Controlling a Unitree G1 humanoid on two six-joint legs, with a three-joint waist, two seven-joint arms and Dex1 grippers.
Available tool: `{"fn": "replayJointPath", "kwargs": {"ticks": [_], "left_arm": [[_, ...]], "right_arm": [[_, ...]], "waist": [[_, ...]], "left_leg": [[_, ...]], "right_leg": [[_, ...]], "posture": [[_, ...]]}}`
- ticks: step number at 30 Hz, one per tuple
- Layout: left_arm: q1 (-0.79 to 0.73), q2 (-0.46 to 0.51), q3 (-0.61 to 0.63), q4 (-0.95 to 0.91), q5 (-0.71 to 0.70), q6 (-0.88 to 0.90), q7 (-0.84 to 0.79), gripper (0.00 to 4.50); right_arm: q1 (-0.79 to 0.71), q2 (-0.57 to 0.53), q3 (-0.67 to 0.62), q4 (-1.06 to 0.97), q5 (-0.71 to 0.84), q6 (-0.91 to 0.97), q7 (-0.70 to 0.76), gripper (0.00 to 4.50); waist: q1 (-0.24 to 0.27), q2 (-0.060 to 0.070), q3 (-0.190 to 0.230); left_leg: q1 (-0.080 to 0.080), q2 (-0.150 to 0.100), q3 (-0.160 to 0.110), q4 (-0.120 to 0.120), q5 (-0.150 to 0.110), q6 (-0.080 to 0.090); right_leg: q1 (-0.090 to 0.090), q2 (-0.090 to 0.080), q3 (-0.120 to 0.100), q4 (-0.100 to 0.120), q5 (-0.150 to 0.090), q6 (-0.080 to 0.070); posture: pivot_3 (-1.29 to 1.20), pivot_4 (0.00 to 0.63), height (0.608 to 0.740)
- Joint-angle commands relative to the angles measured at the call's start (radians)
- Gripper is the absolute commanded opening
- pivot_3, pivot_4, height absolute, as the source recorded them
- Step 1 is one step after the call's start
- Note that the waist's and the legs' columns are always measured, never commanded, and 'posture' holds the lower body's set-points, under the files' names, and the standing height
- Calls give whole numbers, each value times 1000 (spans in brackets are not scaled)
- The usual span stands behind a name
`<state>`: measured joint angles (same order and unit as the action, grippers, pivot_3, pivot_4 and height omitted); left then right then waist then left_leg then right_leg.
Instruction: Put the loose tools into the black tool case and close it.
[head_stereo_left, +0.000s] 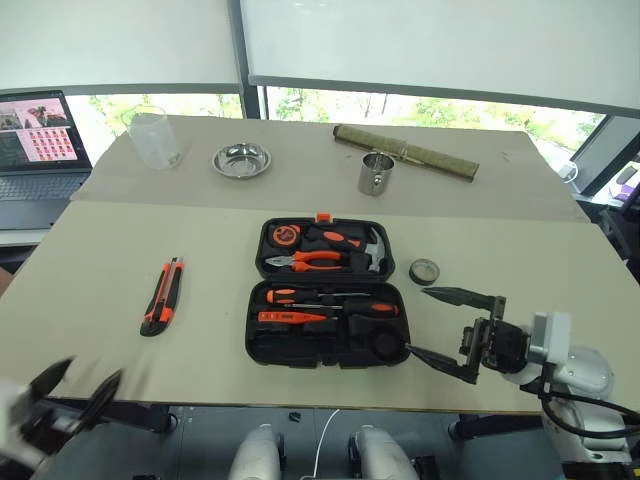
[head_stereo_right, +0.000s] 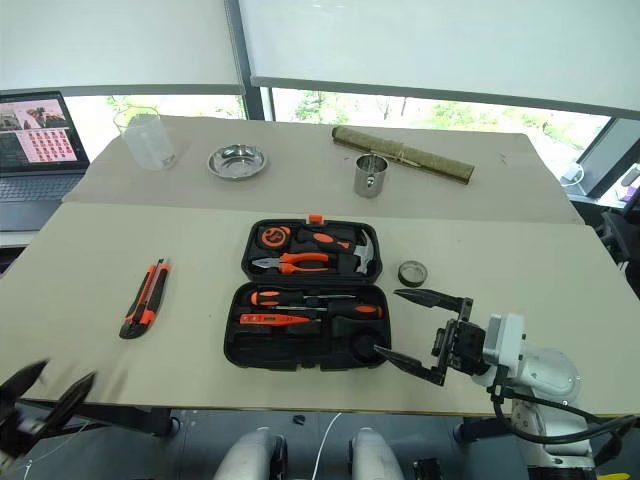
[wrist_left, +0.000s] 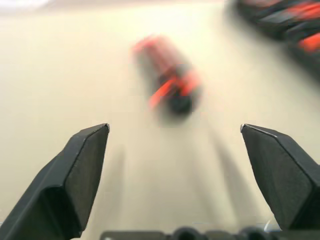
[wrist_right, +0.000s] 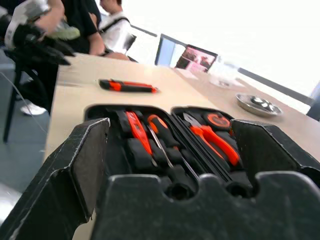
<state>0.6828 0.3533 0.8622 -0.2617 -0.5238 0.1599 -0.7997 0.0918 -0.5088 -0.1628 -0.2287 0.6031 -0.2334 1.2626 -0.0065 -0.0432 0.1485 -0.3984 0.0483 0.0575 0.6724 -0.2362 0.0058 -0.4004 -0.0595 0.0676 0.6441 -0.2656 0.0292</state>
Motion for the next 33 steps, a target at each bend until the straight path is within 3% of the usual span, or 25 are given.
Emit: {"fn": "replayJointPath", "kwargs": {"ticks": [1,9,17,18,20,25,28,33], "left_arm": [[-19,18,4,-81,-88,45,42,4384],[-354,236,-203,-204,-193,596,402,4384],[-645,222,-443,-55,-72,709,560,4384],[-668,214,-454,-42,-60,705,572,4001],[-694,200,-480,-30,-50,713,581,3742],[-663,211,-473,-47,-18,692,557,1906],[-644,230,-435,-35,-6,549,459,1760],[-673,338,-400,-26,-121,306,4,1760]], "right_arm": [[-20,7,0,-38,47,-10,7,4500],[-80,-9,42,-85,61,68,-24,4500],[-88,-8,73,-124,40,100,-70,4500],[-86,-8,72,-125,41,102,-74,4500],[-78,-12,67,-122,44,98,-73,4500],[-60,-24,44,-106,52,89,-62,4500],[-51,-28,35,-100,51,82,-60,4500],[-20,-49,7,-105,48,71,-51,4500]], "waist": [[7,0,0],[5,-1,0],[-7,0,-1],[-7,0,-1],[-6,0,0],[-5,0,0],[-9,0,0],[-5,-1,0]], "left_leg": [[0,0,1,0,0,0],[-1,1,2,0,1,-1],[-1,-1,1,-4,1,-2],[-1,-1,1,-4,1,-2],[-1,-1,1,-4,1,-2],[-1,-1,1,-4,1,-2],[-1,0,2,-4,1,-2],[-5,0,3,-4,2,-4]], "right_leg": [[-1,0,0,0,-1,1],[1,1,0,4,5,4],[-1,3,1,5,6,4],[-1,3,1,5,6,4],[-1,3,1,5,6,4],[-1,2,1,4,6,4],[-1,1,1,4,6,4],[-4,2,-1,4,6,2]], "posture": [[0,150,740],[0,150,740],[0,150,740],[0,150,740],[0,150,740],[0,150,740],[0,150,740],[0,150,740]]}}
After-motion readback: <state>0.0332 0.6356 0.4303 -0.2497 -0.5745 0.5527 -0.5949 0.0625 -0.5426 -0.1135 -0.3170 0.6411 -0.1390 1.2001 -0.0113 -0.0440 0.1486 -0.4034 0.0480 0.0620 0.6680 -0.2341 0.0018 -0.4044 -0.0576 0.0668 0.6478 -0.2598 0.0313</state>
